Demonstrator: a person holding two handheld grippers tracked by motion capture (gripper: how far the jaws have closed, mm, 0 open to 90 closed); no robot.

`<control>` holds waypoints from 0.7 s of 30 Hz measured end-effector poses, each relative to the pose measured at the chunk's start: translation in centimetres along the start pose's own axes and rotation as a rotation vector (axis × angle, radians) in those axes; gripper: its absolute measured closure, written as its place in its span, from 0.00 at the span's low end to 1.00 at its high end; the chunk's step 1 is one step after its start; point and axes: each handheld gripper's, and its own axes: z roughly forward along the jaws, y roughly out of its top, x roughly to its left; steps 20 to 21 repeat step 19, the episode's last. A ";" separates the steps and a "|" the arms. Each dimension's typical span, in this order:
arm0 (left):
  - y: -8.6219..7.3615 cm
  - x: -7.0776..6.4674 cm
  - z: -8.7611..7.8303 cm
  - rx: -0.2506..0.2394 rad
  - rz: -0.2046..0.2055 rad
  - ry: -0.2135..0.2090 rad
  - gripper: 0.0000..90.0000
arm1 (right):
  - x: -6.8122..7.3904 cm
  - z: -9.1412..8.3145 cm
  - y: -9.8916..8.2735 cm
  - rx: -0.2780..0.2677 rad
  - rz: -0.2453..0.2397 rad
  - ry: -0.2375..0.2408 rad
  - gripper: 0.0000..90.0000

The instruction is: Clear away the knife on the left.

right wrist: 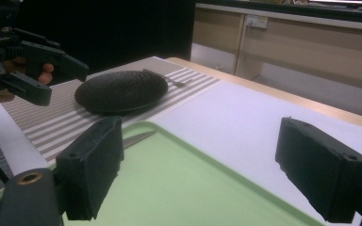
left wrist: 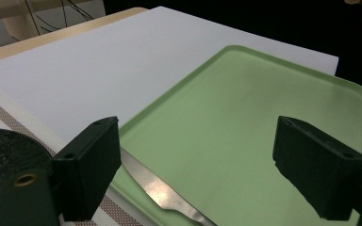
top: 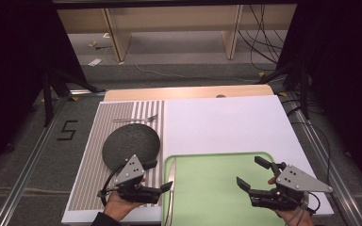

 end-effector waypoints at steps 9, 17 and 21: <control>0.1 0.4 -0.2 -0.018 -0.018 0.004 0.17 | 0.0 0.0 0.0 0.000 -0.001 0.000 0.19; 0.1 0.3 0.0 -0.006 -0.015 -0.005 0.17 | 0.0 0.0 0.0 -0.002 -0.004 0.001 0.19; 0.0 0.2 0.1 -0.003 -0.014 -0.008 0.17 | 0.0 0.0 0.0 -0.002 -0.004 0.001 0.19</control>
